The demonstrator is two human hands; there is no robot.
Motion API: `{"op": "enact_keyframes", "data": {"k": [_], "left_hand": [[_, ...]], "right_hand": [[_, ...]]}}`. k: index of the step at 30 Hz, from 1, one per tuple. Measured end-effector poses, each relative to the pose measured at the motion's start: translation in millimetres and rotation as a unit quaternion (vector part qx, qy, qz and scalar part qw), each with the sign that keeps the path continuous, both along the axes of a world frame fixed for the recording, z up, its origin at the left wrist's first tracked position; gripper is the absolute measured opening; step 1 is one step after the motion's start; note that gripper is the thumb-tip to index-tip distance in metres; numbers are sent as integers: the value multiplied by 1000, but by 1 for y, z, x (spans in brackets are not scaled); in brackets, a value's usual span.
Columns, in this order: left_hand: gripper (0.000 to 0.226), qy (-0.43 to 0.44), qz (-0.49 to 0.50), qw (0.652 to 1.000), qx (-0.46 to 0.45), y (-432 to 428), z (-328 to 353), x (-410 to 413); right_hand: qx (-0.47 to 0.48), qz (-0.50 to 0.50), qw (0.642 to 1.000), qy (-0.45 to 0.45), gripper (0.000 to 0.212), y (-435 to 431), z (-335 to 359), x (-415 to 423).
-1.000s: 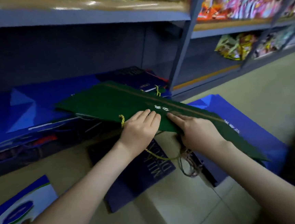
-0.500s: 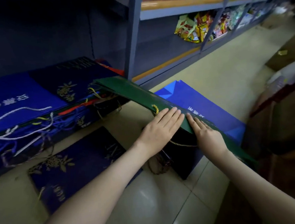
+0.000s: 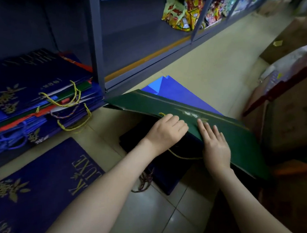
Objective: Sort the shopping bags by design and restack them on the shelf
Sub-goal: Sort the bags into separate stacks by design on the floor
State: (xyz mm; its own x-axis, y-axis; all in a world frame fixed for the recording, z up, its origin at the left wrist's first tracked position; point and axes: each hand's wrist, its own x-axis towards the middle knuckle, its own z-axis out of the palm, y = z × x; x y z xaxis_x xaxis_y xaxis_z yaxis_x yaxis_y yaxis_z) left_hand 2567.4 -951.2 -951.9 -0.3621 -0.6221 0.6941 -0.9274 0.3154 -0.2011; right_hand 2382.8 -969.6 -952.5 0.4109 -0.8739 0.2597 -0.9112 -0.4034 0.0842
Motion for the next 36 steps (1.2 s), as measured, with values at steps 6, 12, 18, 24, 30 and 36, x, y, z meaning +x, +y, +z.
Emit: {"op": "enact_keyframes", "data": {"k": [6,12,18,24,30,36], "left_hand": [[50,-4,198,874,443,-29,-67,0],[74,57,188,776,599,-16,-111,2],[81,57,210,806,550,-16,-135,-3],[78,57,204,814,540,-15,-142,-7],[78,57,209,825,521,-10,-138,8],[68,71,231,830,503,14,-116,42]], "right_hand": [[255,-76,960,89,78,-27,-58,9],[350,-14,929,118,87,-29,-107,18],[330,99,927,151,82,-35,-132,17],[288,42,942,167,80,-73,-140,21],[321,-1,928,190,87,-95,-136,21],[249,57,958,132,86,-67,-120,73]]}}
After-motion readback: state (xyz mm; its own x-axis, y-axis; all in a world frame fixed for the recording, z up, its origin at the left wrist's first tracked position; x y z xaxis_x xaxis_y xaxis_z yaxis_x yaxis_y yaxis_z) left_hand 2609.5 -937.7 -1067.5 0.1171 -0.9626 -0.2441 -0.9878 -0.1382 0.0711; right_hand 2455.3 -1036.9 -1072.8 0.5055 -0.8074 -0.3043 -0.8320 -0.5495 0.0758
